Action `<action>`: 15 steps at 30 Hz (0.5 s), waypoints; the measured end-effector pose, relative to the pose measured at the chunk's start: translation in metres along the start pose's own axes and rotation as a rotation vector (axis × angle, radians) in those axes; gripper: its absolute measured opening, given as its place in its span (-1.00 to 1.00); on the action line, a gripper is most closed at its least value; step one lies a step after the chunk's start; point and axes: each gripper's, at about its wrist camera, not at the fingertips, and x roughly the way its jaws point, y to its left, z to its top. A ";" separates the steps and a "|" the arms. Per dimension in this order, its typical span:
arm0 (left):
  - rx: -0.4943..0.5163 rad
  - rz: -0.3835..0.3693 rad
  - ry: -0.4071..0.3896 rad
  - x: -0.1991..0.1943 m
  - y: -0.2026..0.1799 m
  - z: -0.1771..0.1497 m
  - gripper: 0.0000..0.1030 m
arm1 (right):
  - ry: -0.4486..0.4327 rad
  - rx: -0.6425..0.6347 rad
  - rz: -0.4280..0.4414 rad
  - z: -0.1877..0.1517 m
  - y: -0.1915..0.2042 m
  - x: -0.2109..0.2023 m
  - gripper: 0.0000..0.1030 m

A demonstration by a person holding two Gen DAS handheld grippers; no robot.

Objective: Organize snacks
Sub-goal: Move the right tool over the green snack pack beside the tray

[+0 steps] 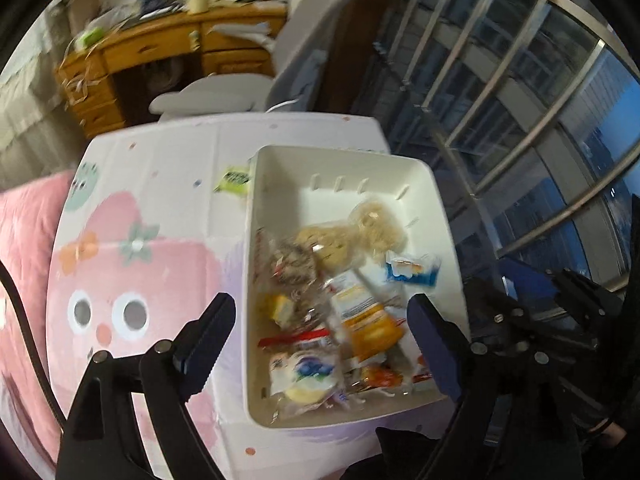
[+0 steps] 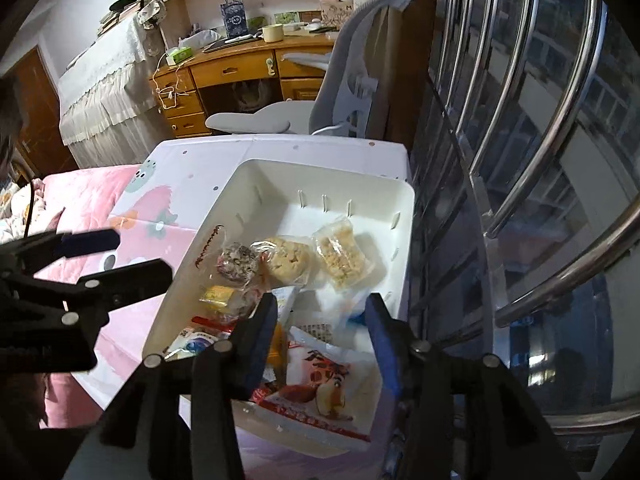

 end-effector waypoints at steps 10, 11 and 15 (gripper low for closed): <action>-0.169 0.120 -0.012 -0.015 0.095 -0.041 0.69 | 0.035 -0.053 0.054 0.022 0.027 0.017 0.11; -0.184 0.132 -0.021 -0.017 0.106 -0.046 0.69 | 0.038 -0.062 0.058 0.026 0.031 0.019 0.14; -0.250 0.177 -0.051 -0.022 0.154 -0.064 0.69 | 0.047 -0.134 0.055 0.041 0.057 0.031 0.18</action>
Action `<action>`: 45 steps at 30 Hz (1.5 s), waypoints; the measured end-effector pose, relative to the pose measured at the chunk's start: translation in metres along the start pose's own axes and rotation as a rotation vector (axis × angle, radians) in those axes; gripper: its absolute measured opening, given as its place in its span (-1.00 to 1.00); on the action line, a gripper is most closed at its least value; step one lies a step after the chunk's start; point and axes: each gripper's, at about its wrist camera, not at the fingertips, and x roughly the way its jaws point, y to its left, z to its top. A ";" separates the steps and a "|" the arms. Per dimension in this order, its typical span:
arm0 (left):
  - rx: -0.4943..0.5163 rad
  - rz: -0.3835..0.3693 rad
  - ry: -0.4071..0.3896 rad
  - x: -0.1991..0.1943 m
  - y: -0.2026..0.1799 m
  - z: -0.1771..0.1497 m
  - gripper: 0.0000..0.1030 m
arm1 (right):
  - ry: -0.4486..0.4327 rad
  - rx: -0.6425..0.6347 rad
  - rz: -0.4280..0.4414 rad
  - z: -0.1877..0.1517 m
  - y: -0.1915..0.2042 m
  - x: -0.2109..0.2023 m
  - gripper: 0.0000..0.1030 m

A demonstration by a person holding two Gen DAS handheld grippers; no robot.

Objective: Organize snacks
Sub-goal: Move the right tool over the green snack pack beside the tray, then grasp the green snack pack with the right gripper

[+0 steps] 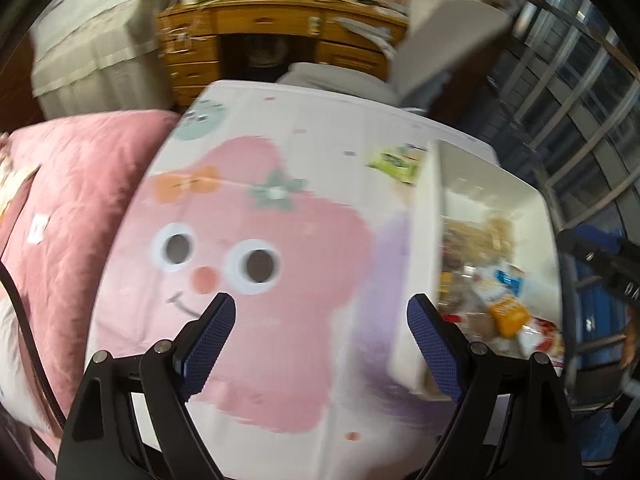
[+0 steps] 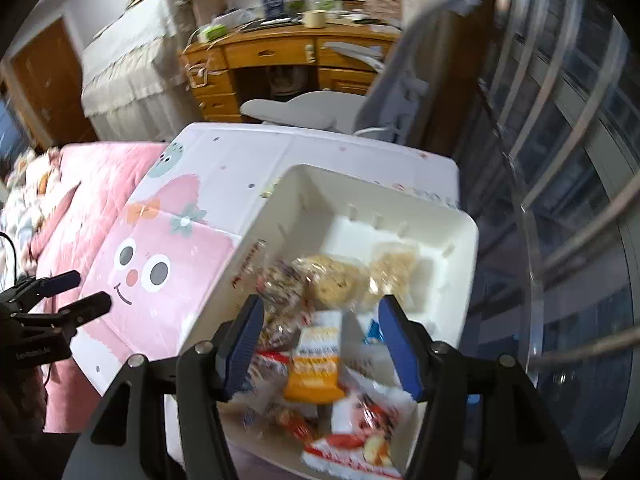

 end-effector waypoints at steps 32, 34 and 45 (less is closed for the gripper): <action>0.077 -0.141 0.124 0.090 0.071 0.036 0.69 | 0.426 -0.686 -0.094 0.150 0.127 0.238 0.29; 0.083 -0.141 0.139 0.094 0.068 0.034 0.69 | 0.450 -0.699 -0.106 0.150 0.126 0.248 0.29; 0.068 -0.128 0.187 0.096 0.074 0.022 0.69 | 0.616 -0.706 -0.105 0.143 0.119 0.290 0.19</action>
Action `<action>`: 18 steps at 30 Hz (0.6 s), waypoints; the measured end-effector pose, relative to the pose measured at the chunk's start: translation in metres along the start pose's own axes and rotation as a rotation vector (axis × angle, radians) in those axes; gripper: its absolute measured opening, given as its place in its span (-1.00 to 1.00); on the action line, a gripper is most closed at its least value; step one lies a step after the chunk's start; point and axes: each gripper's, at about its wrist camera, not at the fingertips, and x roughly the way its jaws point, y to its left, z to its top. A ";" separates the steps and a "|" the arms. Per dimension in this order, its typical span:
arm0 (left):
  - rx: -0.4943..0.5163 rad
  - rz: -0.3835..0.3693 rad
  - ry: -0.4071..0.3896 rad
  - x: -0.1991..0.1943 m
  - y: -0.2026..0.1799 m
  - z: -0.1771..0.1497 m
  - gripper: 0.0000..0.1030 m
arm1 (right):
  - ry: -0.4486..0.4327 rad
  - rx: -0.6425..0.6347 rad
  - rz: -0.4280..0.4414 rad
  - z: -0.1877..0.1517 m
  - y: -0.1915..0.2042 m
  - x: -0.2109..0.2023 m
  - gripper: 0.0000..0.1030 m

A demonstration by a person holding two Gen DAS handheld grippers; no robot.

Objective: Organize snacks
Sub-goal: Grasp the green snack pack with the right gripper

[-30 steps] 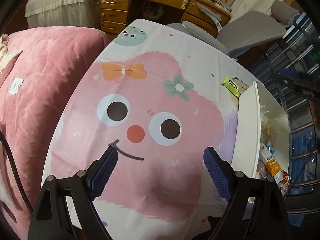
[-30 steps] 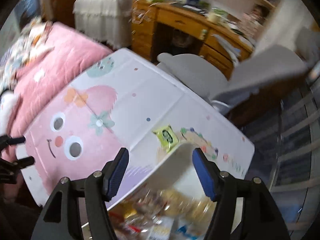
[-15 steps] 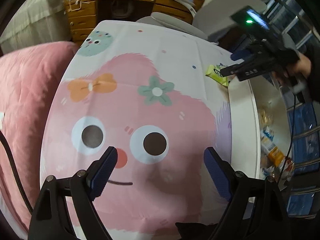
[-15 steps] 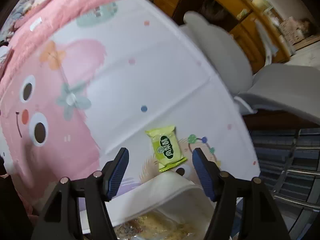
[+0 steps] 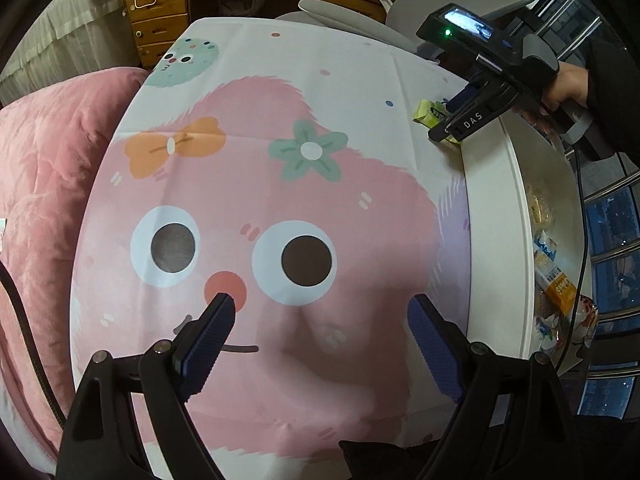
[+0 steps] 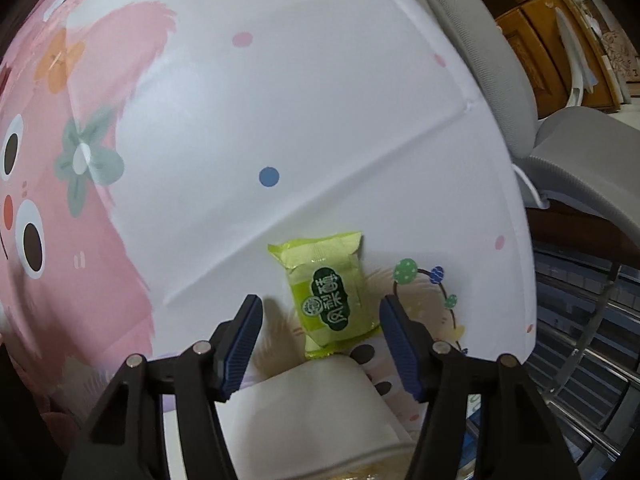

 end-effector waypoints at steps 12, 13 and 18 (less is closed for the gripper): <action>-0.063 0.048 0.040 0.000 0.026 -0.011 0.70 | 0.021 0.017 0.095 -0.002 -0.004 0.007 -0.28; -0.063 0.051 0.043 0.000 0.026 -0.012 0.70 | 0.019 0.013 0.099 -0.003 -0.003 0.007 -0.28; -0.056 0.070 0.051 -0.005 0.024 -0.014 0.70 | 0.013 0.005 0.055 -0.004 0.004 0.004 -0.28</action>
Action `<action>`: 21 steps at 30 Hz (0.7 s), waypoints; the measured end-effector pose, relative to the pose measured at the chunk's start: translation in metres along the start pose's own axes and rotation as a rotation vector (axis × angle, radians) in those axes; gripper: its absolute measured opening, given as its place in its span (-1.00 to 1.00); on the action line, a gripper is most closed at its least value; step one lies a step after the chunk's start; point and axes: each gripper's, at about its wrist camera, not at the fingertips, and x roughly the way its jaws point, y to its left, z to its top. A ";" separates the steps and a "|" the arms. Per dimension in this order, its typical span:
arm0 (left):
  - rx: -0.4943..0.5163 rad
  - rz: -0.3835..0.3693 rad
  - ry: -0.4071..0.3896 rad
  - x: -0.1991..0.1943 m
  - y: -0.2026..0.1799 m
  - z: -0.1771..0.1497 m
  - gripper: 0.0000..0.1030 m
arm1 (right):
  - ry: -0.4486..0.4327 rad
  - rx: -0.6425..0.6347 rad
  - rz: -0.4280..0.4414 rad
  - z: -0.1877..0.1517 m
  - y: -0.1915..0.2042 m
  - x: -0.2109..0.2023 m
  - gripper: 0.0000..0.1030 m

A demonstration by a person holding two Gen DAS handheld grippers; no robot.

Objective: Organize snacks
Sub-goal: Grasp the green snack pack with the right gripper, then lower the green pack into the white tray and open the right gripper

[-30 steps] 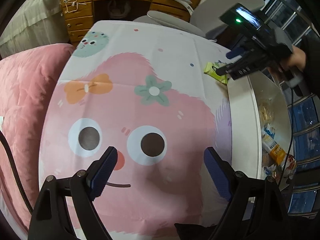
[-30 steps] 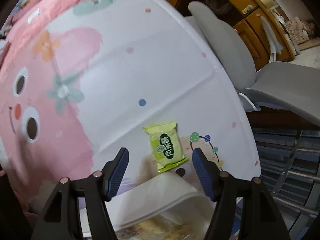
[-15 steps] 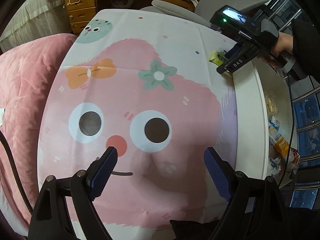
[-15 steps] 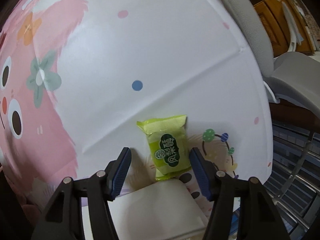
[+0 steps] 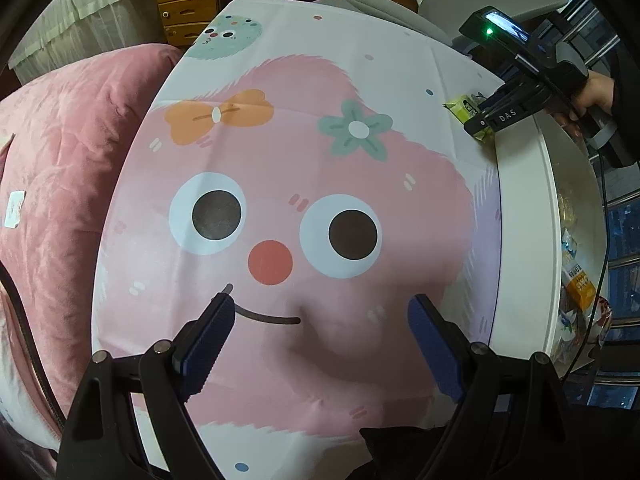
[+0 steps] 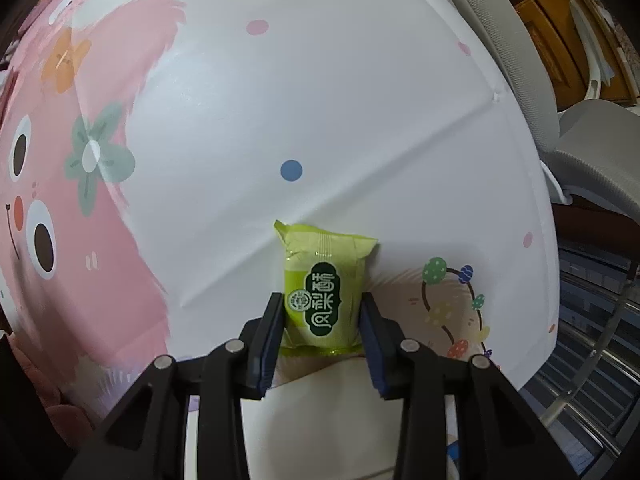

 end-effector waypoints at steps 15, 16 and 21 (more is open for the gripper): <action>0.013 0.065 -0.062 -0.038 -0.025 -0.003 0.70 | -0.135 0.165 0.067 -0.012 -0.005 -0.061 -0.29; 0.017 0.068 -0.067 -0.041 -0.029 -0.004 0.70 | -0.147 0.171 0.075 -0.014 -0.005 -0.067 -0.29; 0.042 0.084 -0.094 -0.055 -0.048 -0.009 0.70 | -0.244 0.201 0.119 -0.036 -0.017 -0.100 -0.29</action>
